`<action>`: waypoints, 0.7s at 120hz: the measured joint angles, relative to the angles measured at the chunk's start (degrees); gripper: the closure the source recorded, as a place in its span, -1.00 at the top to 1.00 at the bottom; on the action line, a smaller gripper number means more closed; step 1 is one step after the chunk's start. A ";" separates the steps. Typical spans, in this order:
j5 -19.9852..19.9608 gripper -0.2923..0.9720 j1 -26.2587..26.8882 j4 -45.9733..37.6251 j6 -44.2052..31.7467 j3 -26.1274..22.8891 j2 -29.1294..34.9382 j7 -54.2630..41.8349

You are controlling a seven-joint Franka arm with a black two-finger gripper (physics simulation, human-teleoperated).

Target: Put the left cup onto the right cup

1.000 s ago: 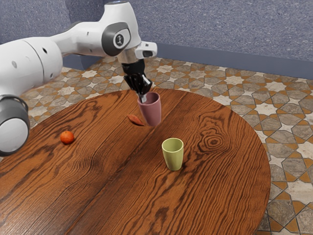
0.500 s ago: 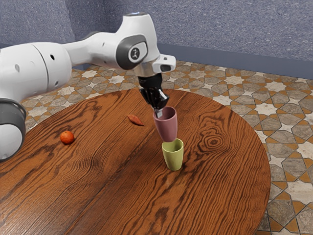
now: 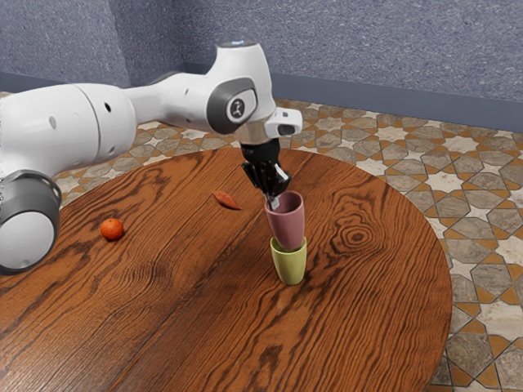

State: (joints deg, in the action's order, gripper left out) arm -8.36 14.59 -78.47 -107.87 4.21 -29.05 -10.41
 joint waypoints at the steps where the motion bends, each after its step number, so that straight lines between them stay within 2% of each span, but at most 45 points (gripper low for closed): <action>1: 0.00 -0.70 0.00 0.01 -0.02 0.00 -0.08 0.02; 42: 0.17 -0.67 0.00 0.05 -0.89 0.07 -2.23 0.60; 65: -0.19 -0.04 0.00 0.05 -1.54 0.15 -2.46 0.88; 84: -0.34 0.27 0.00 -0.10 -1.72 0.17 -0.93 1.06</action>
State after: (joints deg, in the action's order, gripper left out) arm -8.70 14.59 -78.57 -109.60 4.38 -29.98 -9.36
